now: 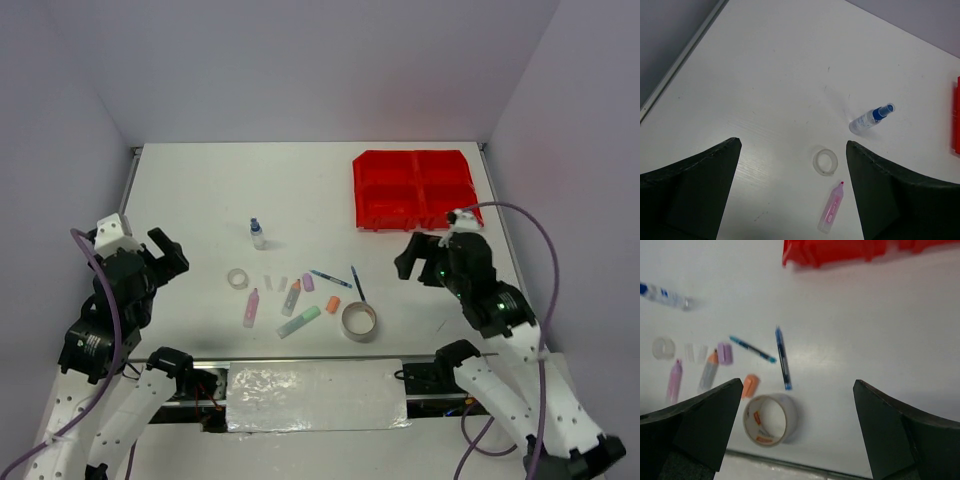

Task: Sort the stationery into containers
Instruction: Pick up the stationery from the corner of the board.

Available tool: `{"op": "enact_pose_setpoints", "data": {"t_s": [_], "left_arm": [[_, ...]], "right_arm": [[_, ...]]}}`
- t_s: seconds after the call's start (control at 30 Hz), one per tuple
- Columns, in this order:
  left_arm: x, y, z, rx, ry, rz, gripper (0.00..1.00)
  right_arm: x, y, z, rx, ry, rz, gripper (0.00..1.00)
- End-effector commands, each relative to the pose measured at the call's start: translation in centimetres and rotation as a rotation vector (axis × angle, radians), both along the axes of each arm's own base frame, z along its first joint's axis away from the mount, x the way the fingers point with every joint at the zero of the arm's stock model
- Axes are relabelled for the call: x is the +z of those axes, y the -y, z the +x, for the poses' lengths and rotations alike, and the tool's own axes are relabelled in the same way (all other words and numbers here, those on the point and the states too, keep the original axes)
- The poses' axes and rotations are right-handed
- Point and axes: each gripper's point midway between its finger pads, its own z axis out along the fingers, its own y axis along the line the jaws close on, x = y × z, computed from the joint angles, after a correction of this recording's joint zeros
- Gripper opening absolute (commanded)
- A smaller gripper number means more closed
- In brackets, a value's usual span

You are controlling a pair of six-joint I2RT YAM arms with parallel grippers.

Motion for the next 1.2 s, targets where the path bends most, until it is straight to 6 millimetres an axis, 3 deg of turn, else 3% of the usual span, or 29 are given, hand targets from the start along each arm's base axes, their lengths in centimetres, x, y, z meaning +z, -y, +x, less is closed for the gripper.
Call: {"op": "enact_pose_setpoints", "data": {"t_s": [0.0, 0.13, 0.23, 0.33, 0.43, 0.57, 0.87, 1.17], "left_arm": [[1.5, 0.6, 0.6, -0.03, 0.05, -0.006, 0.99], [1.4, 0.7, 0.8, -0.037, 0.041, -0.002, 0.99], [1.4, 0.9, 0.9, -0.047, 0.039, -0.001, 0.99], [1.3, 1.1, 0.9, -0.062, 0.039, 0.001, 0.99], [1.3, 1.3, 1.1, -0.073, 0.036, 0.002, 0.99], [1.2, 1.5, 1.1, -0.084, 0.031, 0.004, 1.0], [1.3, 1.4, 1.0, -0.082, 0.038, 0.004, 0.99], [1.0, 1.6, 1.3, -0.09, 0.021, 0.008, 0.99]], "right_arm": [[-2.8, -4.3, -0.2, 0.161, -0.088, 0.039, 1.0], [-6.3, -5.5, -0.5, 0.176, -0.191, -0.055, 1.0], [-9.5, -7.4, -1.3, 0.235, -0.296, -0.117, 0.9], [-11.4, -8.6, -2.0, 0.241, -0.341, -0.163, 0.81], [-12.2, -9.6, -1.7, 0.245, -0.335, -0.159, 0.68], [-13.5, -10.5, -2.1, 0.274, -0.366, -0.17, 0.59], [-15.9, -10.2, -3.1, 0.269, -0.422, -0.218, 0.54], [-17.1, -9.5, -4.2, 0.258, -0.445, -0.218, 0.36]]}}
